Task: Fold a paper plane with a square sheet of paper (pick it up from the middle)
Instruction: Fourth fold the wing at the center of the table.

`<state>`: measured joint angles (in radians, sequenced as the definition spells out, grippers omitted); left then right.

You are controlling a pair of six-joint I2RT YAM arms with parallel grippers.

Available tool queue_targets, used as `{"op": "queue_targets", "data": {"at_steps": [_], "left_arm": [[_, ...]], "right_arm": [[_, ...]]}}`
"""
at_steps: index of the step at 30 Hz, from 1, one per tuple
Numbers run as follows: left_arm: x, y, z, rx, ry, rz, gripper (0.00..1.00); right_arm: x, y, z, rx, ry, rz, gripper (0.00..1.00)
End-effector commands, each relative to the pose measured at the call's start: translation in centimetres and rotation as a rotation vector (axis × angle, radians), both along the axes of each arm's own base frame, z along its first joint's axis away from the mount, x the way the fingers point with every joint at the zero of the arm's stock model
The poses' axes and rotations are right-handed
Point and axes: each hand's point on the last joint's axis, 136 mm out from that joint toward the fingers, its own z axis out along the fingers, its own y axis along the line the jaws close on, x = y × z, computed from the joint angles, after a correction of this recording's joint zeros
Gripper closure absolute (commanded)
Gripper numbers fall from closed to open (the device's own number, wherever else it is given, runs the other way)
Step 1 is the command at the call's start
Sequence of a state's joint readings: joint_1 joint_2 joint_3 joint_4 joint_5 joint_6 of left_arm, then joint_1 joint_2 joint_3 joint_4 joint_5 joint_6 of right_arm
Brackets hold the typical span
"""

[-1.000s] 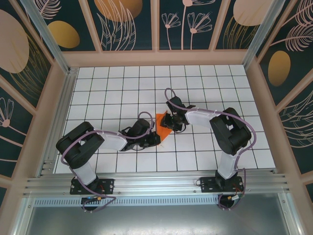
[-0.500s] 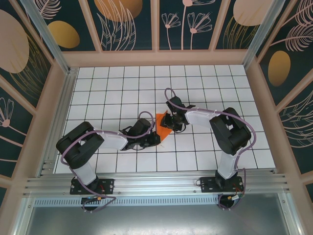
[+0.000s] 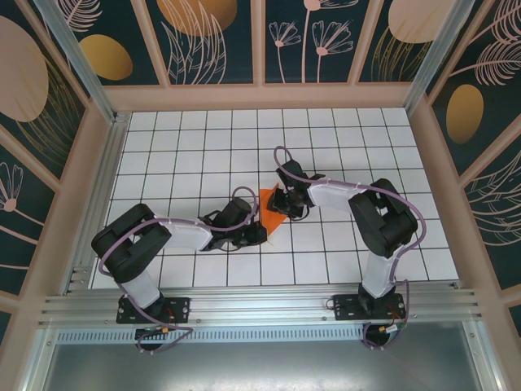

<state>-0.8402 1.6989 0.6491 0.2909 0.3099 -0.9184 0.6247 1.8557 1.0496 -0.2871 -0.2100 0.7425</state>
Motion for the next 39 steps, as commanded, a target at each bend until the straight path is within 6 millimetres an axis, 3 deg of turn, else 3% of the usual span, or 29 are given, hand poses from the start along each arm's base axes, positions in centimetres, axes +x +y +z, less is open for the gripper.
{"op": "queue_targets", "data": {"at_steps": [1,14,24,30,34,39], "left_arm": [[-1.9,0.7,-1.2,0.056,0.054,-0.046,0.88],[-1.2,2.1,-1.6,0.128,0.032,0.014,0.88],[-2.1,2.0,-1.8,0.101,0.058,-0.008,0.89],[-3.7,2.7,-1.9,0.116,0.078,-0.082,0.89],[-3.8,2.4,-0.7,0.101,0.042,-0.123,0.89],[-1.3,1.3,2.4,0.050,-0.047,-0.046,0.88]], "right_arm": [[-4.2,-7.2,-7.7,-0.321,0.178,-0.055,0.57],[-4.4,-7.4,-8.0,-0.331,0.184,-0.055,0.57],[-4.4,-7.4,-8.0,-0.333,0.185,-0.058,0.57],[-4.5,-7.6,-8.1,-0.338,0.187,-0.058,0.58],[-4.5,-7.5,-8.2,-0.337,0.189,-0.060,0.57],[-4.4,-7.4,-8.0,-0.337,0.186,-0.060,0.57]]}}
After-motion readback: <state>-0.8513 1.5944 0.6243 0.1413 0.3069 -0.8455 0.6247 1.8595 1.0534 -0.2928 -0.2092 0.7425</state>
